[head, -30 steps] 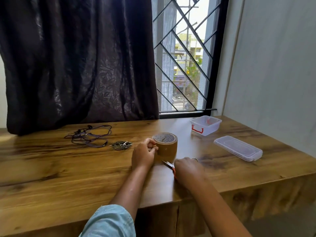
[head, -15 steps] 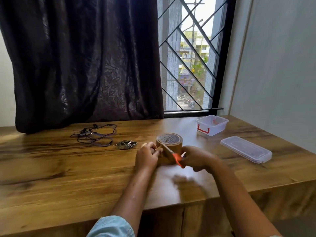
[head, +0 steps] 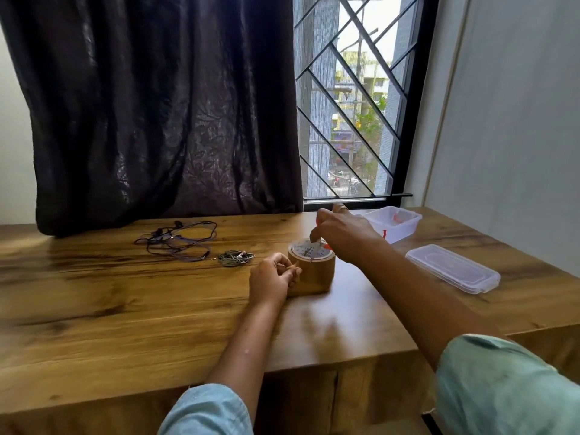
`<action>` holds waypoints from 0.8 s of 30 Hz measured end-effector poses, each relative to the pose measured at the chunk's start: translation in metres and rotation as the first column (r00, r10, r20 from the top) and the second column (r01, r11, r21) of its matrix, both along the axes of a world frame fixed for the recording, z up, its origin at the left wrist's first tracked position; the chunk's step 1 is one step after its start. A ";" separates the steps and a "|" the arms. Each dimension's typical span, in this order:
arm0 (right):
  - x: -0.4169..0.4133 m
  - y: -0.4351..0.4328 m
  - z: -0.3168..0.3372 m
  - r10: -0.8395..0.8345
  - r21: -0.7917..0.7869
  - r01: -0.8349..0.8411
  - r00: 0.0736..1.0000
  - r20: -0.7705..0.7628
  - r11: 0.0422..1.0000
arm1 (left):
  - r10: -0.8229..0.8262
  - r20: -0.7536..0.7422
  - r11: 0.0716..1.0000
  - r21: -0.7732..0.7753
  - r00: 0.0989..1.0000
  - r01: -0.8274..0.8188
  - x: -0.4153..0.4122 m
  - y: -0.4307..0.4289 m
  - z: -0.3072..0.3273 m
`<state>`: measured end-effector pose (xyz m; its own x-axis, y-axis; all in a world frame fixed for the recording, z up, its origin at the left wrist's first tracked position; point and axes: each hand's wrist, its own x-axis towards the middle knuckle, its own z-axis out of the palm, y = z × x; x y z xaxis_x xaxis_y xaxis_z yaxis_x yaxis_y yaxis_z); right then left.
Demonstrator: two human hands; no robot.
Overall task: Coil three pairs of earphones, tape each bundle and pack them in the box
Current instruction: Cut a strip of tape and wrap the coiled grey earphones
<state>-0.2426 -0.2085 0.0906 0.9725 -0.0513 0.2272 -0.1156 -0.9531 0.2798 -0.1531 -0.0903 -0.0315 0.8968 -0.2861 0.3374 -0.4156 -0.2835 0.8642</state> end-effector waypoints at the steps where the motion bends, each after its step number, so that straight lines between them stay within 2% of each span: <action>1: 0.001 0.003 0.001 0.016 -0.019 -0.016 1.000 -0.004 1.000 | -0.004 -0.008 1.000 -0.015 1.000 0.003 -0.002 0.000 0.002; 6: 0.004 0.013 0.006 0.082 -0.113 -0.089 0.995 -0.065 0.990 | -0.018 -0.025 0.998 -0.060 1.000 0.017 -0.005 0.002 0.004; 10: 0.012 0.017 0.002 0.138 -0.203 -0.145 0.989 -0.046 0.968 | -0.005 -0.032 0.998 -0.056 0.999 0.004 -0.004 0.003 0.003; 16: 0.020 0.020 -0.001 0.149 -0.316 -0.126 0.987 0.051 0.940 | -0.003 -0.007 0.999 -0.048 1.000 0.003 -0.004 0.004 0.003; 24: 0.021 0.025 -0.001 0.140 -0.384 -0.116 0.990 0.033 0.916 | -0.066 -0.023 0.993 -0.101 0.998 0.063 -0.004 0.004 0.004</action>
<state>-0.2218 -0.1831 0.0900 0.9495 0.1742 0.2611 -0.0268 -0.7838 0.6204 -0.1572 -0.0858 -0.0273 0.8864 -0.3094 0.3443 -0.4073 -0.1680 0.8977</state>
